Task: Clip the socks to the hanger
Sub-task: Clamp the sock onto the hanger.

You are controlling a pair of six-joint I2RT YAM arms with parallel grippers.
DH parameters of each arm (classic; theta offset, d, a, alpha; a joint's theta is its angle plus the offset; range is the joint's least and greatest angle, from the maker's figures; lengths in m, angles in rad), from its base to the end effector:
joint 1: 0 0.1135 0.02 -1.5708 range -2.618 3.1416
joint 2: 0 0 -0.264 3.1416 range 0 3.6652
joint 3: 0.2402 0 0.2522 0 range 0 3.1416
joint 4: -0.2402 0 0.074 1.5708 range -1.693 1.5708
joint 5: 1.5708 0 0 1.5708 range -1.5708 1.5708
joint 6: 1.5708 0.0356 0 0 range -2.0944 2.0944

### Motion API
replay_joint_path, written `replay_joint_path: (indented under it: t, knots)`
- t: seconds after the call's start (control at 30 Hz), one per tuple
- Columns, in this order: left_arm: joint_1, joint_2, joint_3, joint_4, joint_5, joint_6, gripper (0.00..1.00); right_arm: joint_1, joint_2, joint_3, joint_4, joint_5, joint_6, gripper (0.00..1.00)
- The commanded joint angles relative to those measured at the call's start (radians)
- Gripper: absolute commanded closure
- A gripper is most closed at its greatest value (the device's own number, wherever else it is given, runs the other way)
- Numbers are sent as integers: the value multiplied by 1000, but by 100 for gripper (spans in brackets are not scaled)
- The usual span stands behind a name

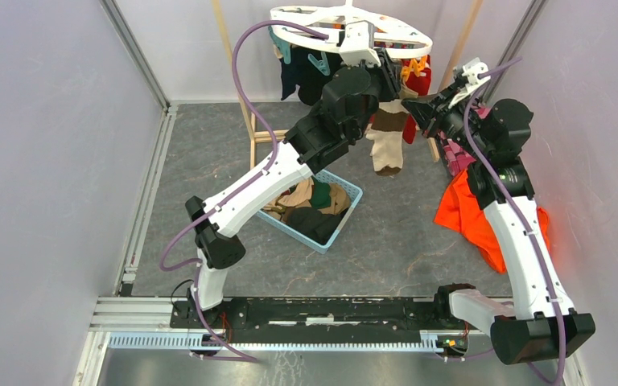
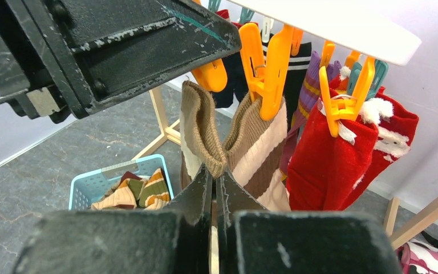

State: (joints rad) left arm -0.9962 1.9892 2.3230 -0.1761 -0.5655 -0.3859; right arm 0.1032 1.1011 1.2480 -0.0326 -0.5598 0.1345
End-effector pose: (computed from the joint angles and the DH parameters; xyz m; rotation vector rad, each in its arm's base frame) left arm 0.2561 -0.3605 0.5080 -0.0339 1.4791 -0.7323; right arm 0.2343 0.0433 0.4560 -0.4385 1.4372 0.5984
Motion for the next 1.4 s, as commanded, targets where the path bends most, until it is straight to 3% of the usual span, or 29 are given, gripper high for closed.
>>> replay_joint_path:
  t: [0.0,0.17,0.3,0.6,0.8,1.2,1.37]
  knots:
    - [6,-71,-35,44,32,23,97,5,-3,60,-32,-34,-22,100]
    - [12,-82,-53,48,46,34,97,5,-28,78,-127,-143,-149,100]
    - [14,-82,-53,43,57,41,97,4,-21,133,-247,-133,-250,100]
    - [20,-90,-64,36,68,76,97,11,32,283,-418,-11,-268,100]
    - [22,-88,-69,34,78,97,97,107,86,369,-572,136,-273,100]
    - [25,-89,-66,28,91,127,97,129,83,387,-597,299,-273,100]
    - [29,-88,-68,27,99,128,97,133,92,389,-591,291,-248,100]
